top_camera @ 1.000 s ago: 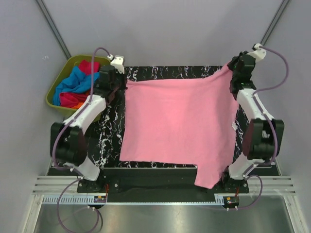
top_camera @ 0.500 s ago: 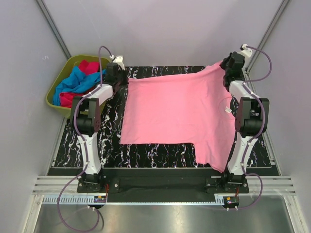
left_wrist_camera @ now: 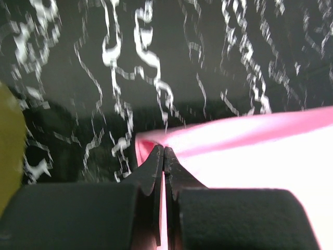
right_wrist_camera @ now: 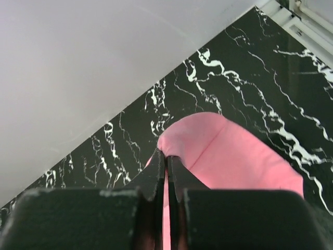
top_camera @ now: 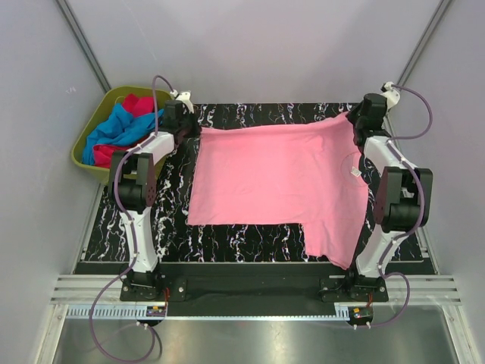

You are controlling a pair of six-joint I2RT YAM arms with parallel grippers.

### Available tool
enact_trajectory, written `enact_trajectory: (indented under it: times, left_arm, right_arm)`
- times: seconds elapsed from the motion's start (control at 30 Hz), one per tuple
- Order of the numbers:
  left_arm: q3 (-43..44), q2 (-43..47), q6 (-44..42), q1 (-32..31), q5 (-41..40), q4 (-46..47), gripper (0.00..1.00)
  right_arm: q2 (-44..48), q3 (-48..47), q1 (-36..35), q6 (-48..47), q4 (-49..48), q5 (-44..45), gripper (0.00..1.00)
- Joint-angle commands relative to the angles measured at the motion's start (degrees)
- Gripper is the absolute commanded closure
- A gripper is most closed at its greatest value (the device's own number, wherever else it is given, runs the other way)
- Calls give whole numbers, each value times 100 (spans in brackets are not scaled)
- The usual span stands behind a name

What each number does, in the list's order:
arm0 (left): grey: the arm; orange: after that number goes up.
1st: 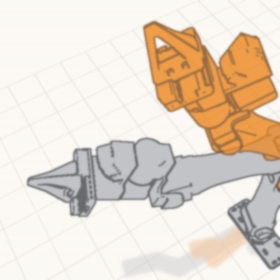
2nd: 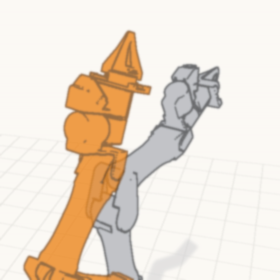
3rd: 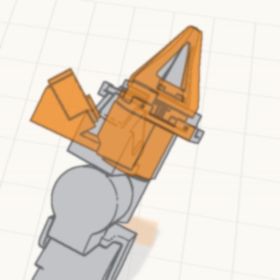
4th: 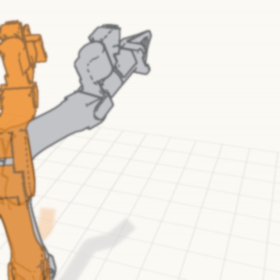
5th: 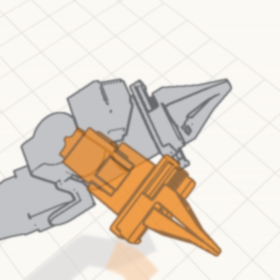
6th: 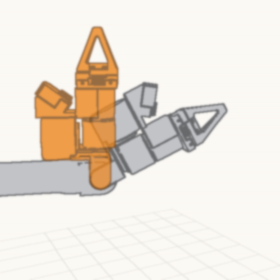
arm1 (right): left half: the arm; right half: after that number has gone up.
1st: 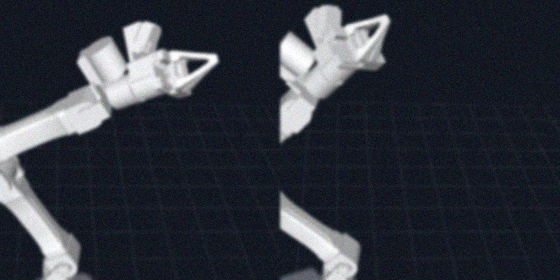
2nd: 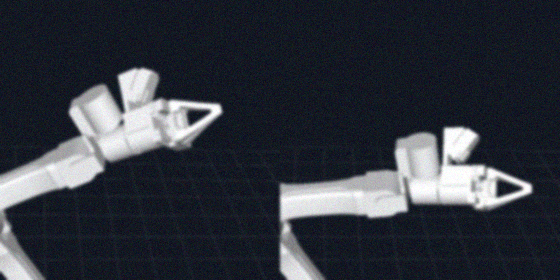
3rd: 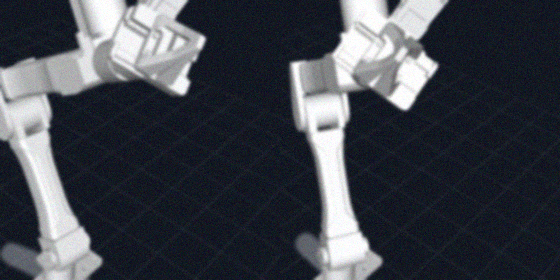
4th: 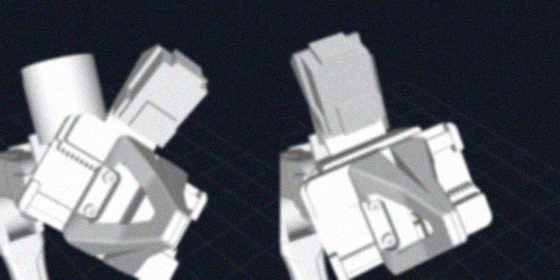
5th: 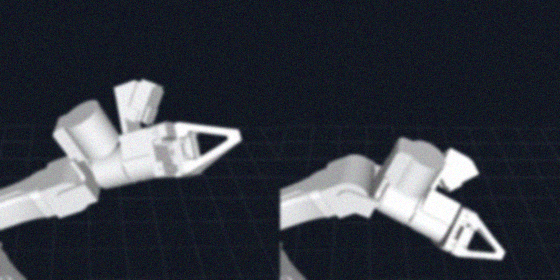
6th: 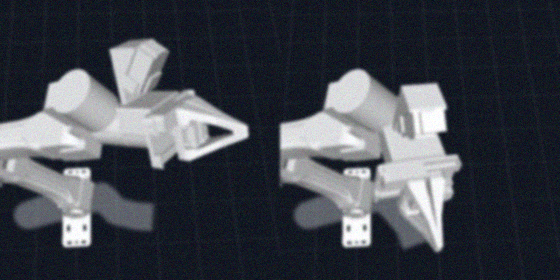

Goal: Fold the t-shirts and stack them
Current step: Fold the tshirt

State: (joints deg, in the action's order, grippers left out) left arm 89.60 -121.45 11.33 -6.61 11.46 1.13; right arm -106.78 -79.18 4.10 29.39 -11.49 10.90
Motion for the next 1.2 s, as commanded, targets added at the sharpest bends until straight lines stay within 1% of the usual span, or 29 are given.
enact_trajectory:
  times: [0.0, 0.03, 0.13, 0.23, 0.3, 0.5, 0.63, 0.73, 0.83, 1.0, 1.17]
  left_arm:
    - [-215, 543, 246, 46, 111, -349, 100]
    - [-267, 595, 281, 46, 110, -489, 100]
    - [-356, 666, 483, 46, 215, -850, 100]
    - [-400, 710, 791, 46, 365, -1158, 100]
    - [-470, 789, 949, 46, 365, -1255, 100]
    - [-321, 807, 880, 55, 435, -1632, 100]
    - [-417, 824, 950, 55, 619, -1695, 100]
    - [-593, 868, 967, 46, 603, -1721, 100]
    - [-558, 816, 932, 55, 602, -1791, 100]
    - [-409, 649, 923, 55, 664, -1984, 100]
    - [-514, 666, 932, 55, 612, -2002, 100]
  right_arm:
    - [763, 165, 47, 348, 409, 97, 100]
    - [816, 227, 56, 409, 697, 80, 100]
    - [1089, 472, 82, 541, 1077, -8, 100]
    - [1431, 832, 100, 630, 1105, -61, 100]
    - [1598, 939, 117, 595, 1333, -18, 100]
    - [1810, 1326, 302, 568, 1500, -105, 100]
    - [1854, 1527, 416, 559, 1588, -123, 100]
    - [1898, 1624, 487, 621, 1667, -140, 100]
    - [1924, 1677, 522, 603, 1693, -211, 100]
    - [1732, 1695, 601, 559, 1728, -298, 100]
    - [1512, 1677, 689, 568, 1737, -368, 100]
